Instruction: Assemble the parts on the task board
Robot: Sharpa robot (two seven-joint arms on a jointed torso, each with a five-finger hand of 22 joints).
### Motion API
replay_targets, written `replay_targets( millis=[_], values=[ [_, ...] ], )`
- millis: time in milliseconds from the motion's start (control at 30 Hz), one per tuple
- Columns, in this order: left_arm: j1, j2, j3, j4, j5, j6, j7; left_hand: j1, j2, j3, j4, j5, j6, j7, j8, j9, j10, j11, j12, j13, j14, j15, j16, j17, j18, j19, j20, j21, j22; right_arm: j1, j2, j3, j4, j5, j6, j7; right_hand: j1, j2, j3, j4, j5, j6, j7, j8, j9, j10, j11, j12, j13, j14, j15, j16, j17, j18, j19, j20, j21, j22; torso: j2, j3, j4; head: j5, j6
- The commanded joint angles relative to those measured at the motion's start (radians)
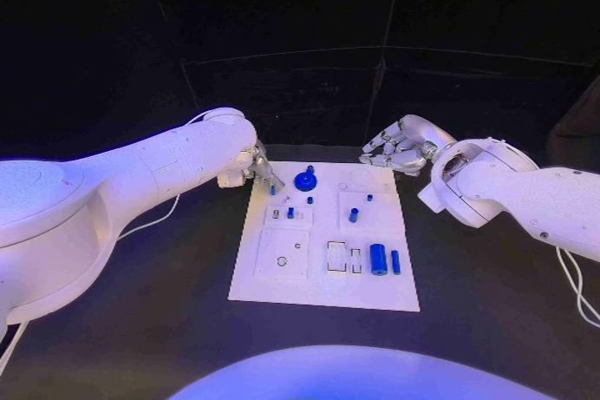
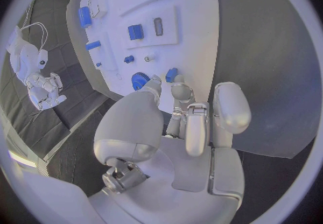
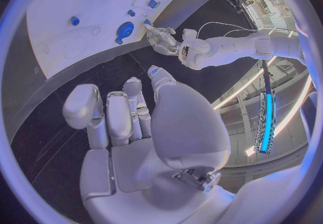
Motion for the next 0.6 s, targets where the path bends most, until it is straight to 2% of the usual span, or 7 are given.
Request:
replay_targets(
  millis=[33,267,600],
  values=[
    [0.000,0.003,0.000,-0.003,-0.006,0.004,0.007,0.007,0.000,-0.002,-0.006,0.005,0.007,-0.001,-0.004,-0.001,-0.004,0.006,0.004,0.001,0.106,0.006,0.006,0.263,0.002,-0.001,0.009,0.004,0.001,0.002,0.001,0.001,0.001,-0.003,0.004,0.006,-0.003,0.000,-0.002,0.006,0.003,-0.002,-0.001,0.005,0.001,-0.005,-0.004,0.000,-0.002,0.027,-0.006,-0.002,0.001,0.017,0.001,-0.003,-0.004,-0.001,0.001,-0.0001,-0.0008,-0.002,0.000],
    [-0.002,0.007,0.000,-0.003,-0.006,-0.001,0.007,0.010,0.004,-0.002,-0.006,0.005,0.007,-0.001,-0.005,-0.001,-0.005,0.006,0.004,0.000,0.106,0.006,0.006,0.263,0.002,-0.001,0.010,0.004,0.001,0.002,0.002,0.001,0.001,-0.003,0.004,0.006,-0.003,0.000,-0.002,0.006,0.003,-0.002,-0.001,0.005,0.001,-0.005,-0.004,0.000,-0.002,0.027,-0.006,-0.002,0.001,0.017,0.001,-0.003,-0.004,-0.001,0.001,0.0000,-0.0006,-0.004,0.000],
    [-0.002,0.009,0.000,-0.005,-0.006,0.000,0.009,0.044,0.028,0.005,-0.024,0.005,0.008,0.000,-0.008,-0.005,-0.008,0.007,0.004,-0.003,0.106,0.006,0.006,0.263,0.002,-0.001,0.010,0.003,0.002,0.002,0.003,0.001,0.000,-0.003,0.005,0.006,-0.003,0.000,-0.002,0.006,0.003,-0.002,-0.001,0.005,0.001,-0.005,-0.004,0.000,-0.002,0.027,-0.006,-0.002,0.001,0.017,0.001,-0.003,-0.004,-0.001,0.001,0.0000,-0.0003,-0.005,-0.002]
  ],
)
